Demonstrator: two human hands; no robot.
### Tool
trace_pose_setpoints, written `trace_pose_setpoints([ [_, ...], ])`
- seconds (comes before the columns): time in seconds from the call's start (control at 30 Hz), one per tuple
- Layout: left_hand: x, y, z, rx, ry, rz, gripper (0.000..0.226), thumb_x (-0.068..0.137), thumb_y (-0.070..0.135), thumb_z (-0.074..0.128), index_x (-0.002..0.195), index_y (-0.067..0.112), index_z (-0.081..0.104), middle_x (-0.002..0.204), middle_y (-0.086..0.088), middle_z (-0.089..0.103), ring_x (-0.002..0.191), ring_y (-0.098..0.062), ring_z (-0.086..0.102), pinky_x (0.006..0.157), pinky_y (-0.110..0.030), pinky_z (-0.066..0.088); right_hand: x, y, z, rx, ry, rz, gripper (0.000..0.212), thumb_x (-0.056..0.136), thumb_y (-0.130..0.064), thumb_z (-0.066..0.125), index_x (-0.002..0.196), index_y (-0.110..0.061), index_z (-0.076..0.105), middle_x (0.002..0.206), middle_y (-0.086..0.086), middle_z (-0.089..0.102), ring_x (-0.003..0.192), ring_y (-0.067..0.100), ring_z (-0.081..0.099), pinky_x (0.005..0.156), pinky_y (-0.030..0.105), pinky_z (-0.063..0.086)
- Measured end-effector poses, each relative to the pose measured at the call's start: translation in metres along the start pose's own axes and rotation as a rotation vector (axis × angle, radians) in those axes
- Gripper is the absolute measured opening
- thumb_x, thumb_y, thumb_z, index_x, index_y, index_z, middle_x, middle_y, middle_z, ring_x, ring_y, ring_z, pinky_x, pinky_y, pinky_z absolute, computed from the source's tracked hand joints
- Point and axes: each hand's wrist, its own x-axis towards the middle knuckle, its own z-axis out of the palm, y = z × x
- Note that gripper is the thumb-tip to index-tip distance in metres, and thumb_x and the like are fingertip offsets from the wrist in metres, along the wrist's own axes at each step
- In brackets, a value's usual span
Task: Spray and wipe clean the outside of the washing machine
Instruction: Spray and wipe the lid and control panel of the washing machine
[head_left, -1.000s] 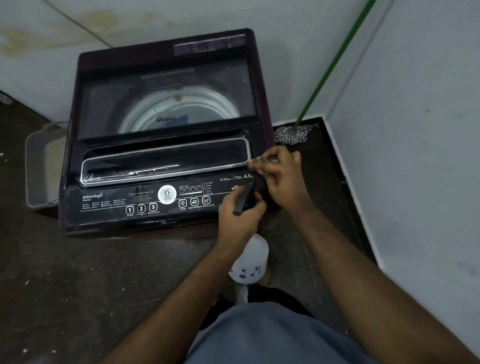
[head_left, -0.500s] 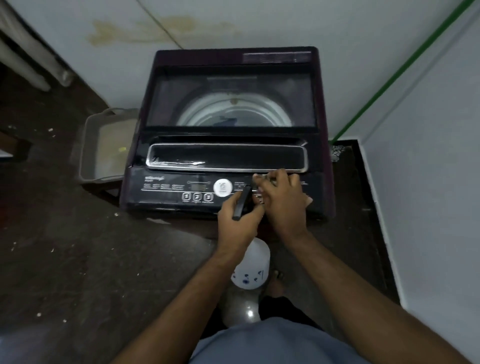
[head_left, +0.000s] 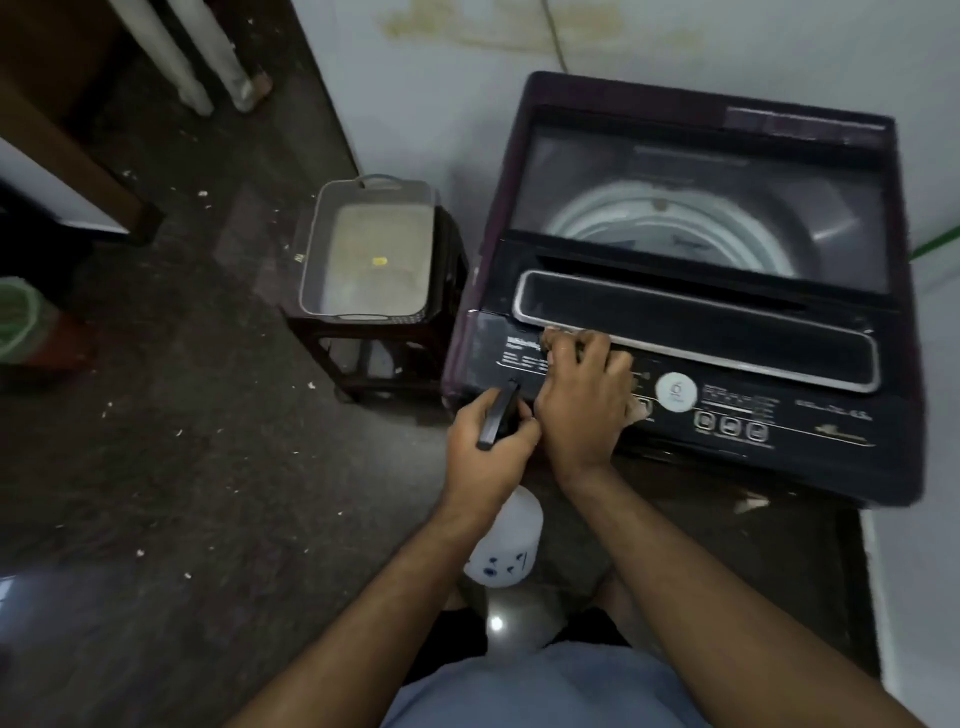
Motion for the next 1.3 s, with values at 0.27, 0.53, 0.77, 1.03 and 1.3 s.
trace_pose_setpoints([
  [0.27, 0.019, -0.005, -0.096, 0.038, 0.053, 0.031, 0.007, 0.086, 0.013, 0.068, 0.080, 0.011, 0.065, 0.059, 0.001, 0.058, 0.055, -0.017, 0.051, 0.054, -0.039, 0.044, 0.005, -0.103, 0.026, 0.035, -0.018, -0.108, 0.026, 0.096, -0.016, 0.055, 0.120, -0.021, 0.064, 0.115, 0.010, 0.057, 0.092, 0.030, 0.049, 0.076, 0.041, 0.047],
  [0.53, -0.003, 0.002, -0.103, -0.014, 0.008, -0.006, 0.015, 0.088, 0.009, 0.069, 0.080, 0.022, 0.067, 0.064, 0.004, 0.059, 0.060, -0.014, 0.052, 0.056, -0.035, 0.042, -0.006, -0.074, 0.018, 0.132, -0.190, -0.575, 0.033, 0.092, -0.037, 0.064, 0.124, -0.030, 0.067, 0.124, -0.004, 0.056, 0.097, 0.019, 0.039, 0.083, 0.036, 0.045],
  [0.77, -0.027, 0.015, -0.053, 0.020, -0.034, -0.040, 0.026, 0.088, 0.008, 0.074, 0.083, 0.033, 0.072, 0.075, 0.008, 0.070, 0.073, -0.012, 0.066, 0.062, -0.032, 0.053, -0.012, 0.007, -0.010, 0.221, -0.354, -0.917, 0.027, 0.080, -0.026, 0.079, 0.106, -0.030, 0.075, 0.123, -0.013, 0.055, 0.104, 0.022, 0.051, 0.088, 0.043, 0.048],
  [1.03, -0.049, 0.013, 0.040, 0.103, -0.143, -0.092, 0.008, 0.086, 0.011, 0.070, 0.087, 0.018, 0.070, 0.076, 0.000, 0.067, 0.073, -0.017, 0.060, 0.062, -0.034, 0.047, -0.015, 0.154, -0.062, -0.151, -0.551, -0.992, 0.038, 0.077, -0.026, 0.082, 0.112, -0.038, 0.076, 0.135, -0.011, 0.060, 0.121, 0.021, 0.055, 0.097, 0.041, 0.045],
  [1.3, -0.073, 0.017, 0.152, 0.109, -0.253, -0.053, 0.002, 0.090, 0.003, 0.069, 0.091, 0.005, 0.068, 0.073, -0.007, 0.065, 0.061, -0.016, 0.057, 0.055, -0.030, 0.046, -0.015, 0.253, -0.091, -0.048, -0.527, -0.815, 0.028, 0.079, -0.037, 0.080, 0.106, -0.042, 0.077, 0.131, -0.014, 0.057, 0.120, 0.019, 0.046, 0.094, 0.036, 0.027],
])
